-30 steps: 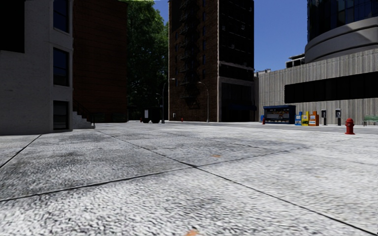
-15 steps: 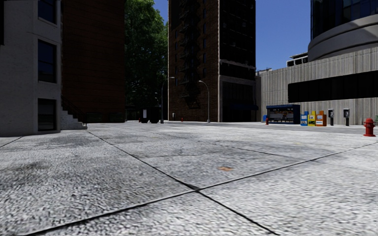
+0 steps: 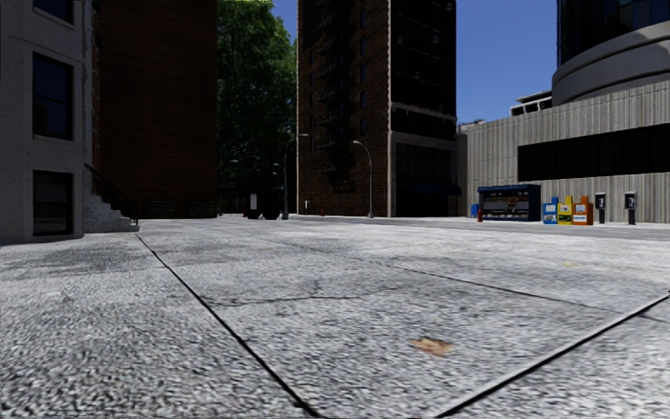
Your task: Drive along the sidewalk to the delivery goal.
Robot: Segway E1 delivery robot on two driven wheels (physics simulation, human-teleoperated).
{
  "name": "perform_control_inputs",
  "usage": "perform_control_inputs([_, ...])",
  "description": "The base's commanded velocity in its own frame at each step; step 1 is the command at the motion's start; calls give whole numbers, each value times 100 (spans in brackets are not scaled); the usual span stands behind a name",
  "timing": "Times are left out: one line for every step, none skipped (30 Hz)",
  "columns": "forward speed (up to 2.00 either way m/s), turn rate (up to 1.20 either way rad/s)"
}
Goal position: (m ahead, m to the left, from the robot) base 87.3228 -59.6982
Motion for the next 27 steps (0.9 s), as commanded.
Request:
perform_control_inputs([200, 0])
perform_control_inputs([200, 0])
perform_control_inputs([200, 0])
perform_control_inputs([200, 0])
perform_control_inputs([200, 0])
perform_control_inputs([200, 0])
perform_control_inputs([200, 0])
perform_control_inputs([199, 0])
perform_control_inputs([199, 0])
perform_control_inputs([199, 0])
perform_control_inputs([199, 0])
perform_control_inputs([199, 0])
perform_control_inputs([199, 0])
perform_control_inputs([199, 0])
perform_control_inputs([199, 0])
perform_control_inputs([199, 0])
perform_control_inputs([199, 0])
perform_control_inputs([199, 0])
perform_control_inputs([199, 0])
perform_control_inputs([199, 1])
perform_control_inputs([199, 0])
perform_control_inputs([199, 0])
perform_control_inputs([199, 0])
perform_control_inputs([199, 0])
perform_control_inputs([199, 0])
perform_control_inputs([199, 0])
perform_control_inputs([199, 0])
